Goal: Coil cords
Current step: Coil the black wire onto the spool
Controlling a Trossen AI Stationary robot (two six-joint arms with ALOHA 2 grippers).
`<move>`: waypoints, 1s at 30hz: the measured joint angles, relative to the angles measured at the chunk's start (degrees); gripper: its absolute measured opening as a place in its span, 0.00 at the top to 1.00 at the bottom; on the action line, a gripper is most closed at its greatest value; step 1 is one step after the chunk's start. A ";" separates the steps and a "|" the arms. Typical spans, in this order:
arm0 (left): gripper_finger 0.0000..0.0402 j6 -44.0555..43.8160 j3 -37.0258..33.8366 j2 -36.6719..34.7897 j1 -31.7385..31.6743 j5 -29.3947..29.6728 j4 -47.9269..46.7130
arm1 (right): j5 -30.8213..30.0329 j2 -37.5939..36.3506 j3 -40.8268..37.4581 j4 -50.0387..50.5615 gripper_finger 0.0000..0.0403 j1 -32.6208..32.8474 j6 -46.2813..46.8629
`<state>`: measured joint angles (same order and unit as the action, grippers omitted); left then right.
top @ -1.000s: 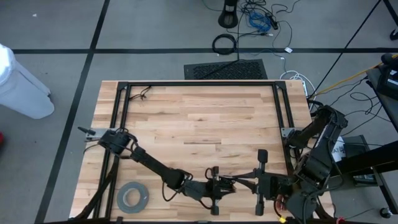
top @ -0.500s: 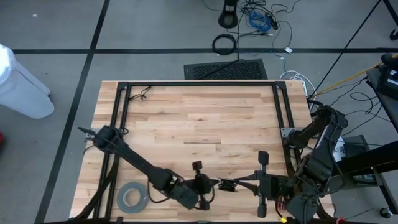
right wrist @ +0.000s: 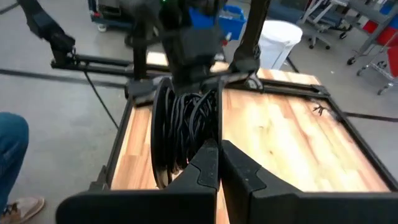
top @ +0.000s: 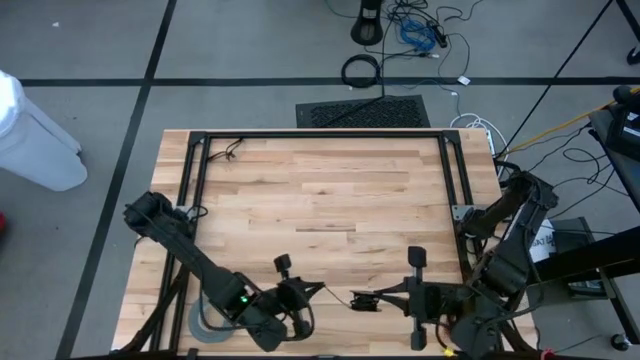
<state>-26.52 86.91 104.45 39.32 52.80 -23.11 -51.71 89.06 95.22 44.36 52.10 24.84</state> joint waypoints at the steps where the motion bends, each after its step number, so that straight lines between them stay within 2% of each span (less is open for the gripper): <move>1: 1.00 0.02 0.00 -0.40 0.19 0.00 -0.08 | 0.83 0.32 0.00 0.14 1.00 -0.39 0.02; 8: 1.00 -0.22 0.00 -2.25 0.42 0.10 -3.75 | 4.62 3.04 0.00 2.01 1.00 -2.30 2.60; 18: 1.00 -7.53 0.00 -6.04 1.59 0.54 -10.08 | 9.20 5.86 0.02 4.37 1.00 -2.64 7.97; 30: 1.00 -9.19 0.00 -6.97 3.20 2.21 -9.78 | 9.68 7.84 0.09 4.85 1.00 -5.26 9.21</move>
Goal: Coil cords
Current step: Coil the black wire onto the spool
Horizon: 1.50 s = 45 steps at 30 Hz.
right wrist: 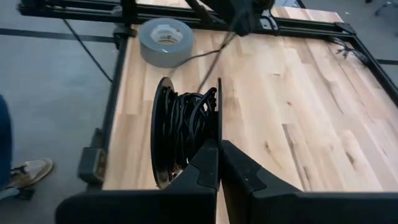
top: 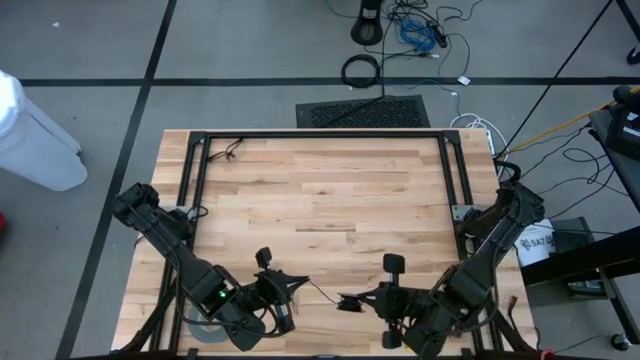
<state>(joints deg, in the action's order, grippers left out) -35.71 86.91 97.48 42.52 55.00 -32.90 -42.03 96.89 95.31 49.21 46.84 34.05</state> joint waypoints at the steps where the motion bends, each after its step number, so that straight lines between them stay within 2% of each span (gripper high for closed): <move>1: 1.00 0.00 0.00 -0.07 0.00 -0.02 0.36 | -0.09 0.24 0.00 -0.01 1.00 -0.31 -0.04; 13: 1.00 -2.84 0.00 -3.99 0.00 -2.71 3.95 | -0.67 4.64 0.00 -0.11 1.00 -6.52 -1.61; 21: 1.00 -4.41 0.00 -4.51 -0.66 -2.82 8.61 | -9.22 5.97 -0.02 -1.56 1.00 -8.88 -3.95; 27: 1.00 0.04 0.02 -1.71 -2.36 -1.95 18.32 | -13.34 6.15 -0.02 -3.67 1.00 -9.74 -6.28; 35: 1.00 6.43 0.02 4.18 -3.14 -2.01 28.86 | -13.59 6.18 -0.02 -5.05 1.00 -10.04 -8.35; 45: 1.00 7.68 0.04 10.93 -3.93 -1.74 33.26 | -13.14 6.18 -0.04 -5.23 1.00 -9.94 -7.41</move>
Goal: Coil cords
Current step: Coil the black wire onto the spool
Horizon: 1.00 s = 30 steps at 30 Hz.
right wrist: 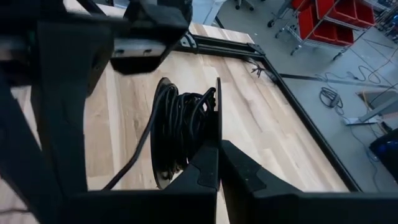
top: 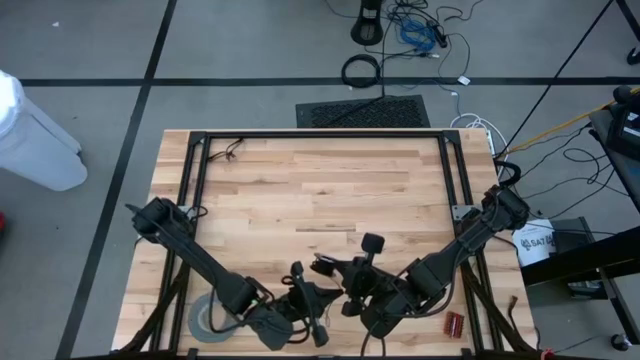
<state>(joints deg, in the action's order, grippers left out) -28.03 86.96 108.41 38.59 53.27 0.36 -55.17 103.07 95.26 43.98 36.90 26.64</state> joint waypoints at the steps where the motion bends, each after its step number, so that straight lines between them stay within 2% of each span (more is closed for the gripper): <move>1: 1.00 0.01 0.00 0.43 0.04 0.08 0.75 | 0.09 0.00 0.00 0.00 1.00 0.12 0.26; 9: 0.94 -0.10 0.00 2.18 -0.11 0.21 3.48 | 2.52 0.00 -0.02 -0.05 1.00 0.33 1.15; 23: 0.71 -0.07 0.00 2.14 0.96 -2.13 3.81 | 3.21 -0.35 -0.02 0.24 1.00 1.08 -0.30; 30: 0.69 0.02 0.00 2.14 1.07 -2.33 3.22 | 4.60 -0.46 -0.02 -0.07 1.00 1.10 -0.98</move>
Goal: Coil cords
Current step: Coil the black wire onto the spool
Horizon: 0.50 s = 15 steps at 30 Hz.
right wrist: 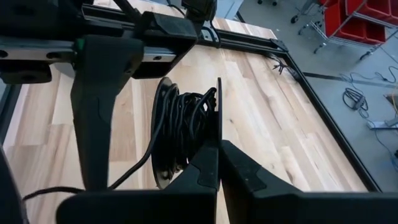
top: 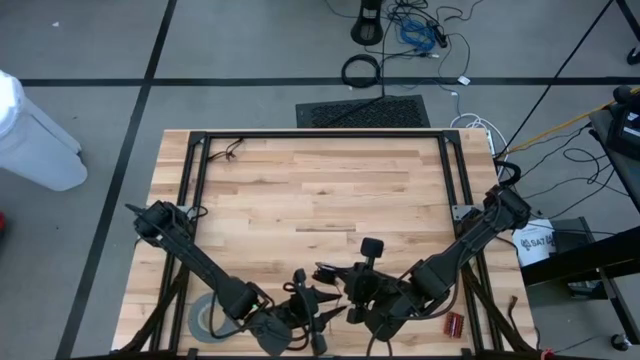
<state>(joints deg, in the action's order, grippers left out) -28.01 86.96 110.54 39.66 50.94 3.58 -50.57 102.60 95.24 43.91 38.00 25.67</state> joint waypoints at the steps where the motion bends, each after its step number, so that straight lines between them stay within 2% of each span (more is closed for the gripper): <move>1: 0.69 -0.02 0.00 0.00 0.10 -0.15 0.00 | 0.03 -0.09 0.00 0.06 1.00 0.19 -0.04; 8: 0.68 -0.02 0.00 -0.01 0.68 -3.31 0.79 | 2.01 -1.28 0.00 -0.29 1.00 1.04 -1.52; 15: 0.58 -0.11 0.00 -0.04 1.33 -3.41 0.73 | 4.58 -2.16 0.00 -0.43 1.00 1.70 -1.90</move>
<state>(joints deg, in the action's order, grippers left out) -28.12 86.96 110.50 40.99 47.53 4.31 -45.99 100.44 95.24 43.47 39.71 23.77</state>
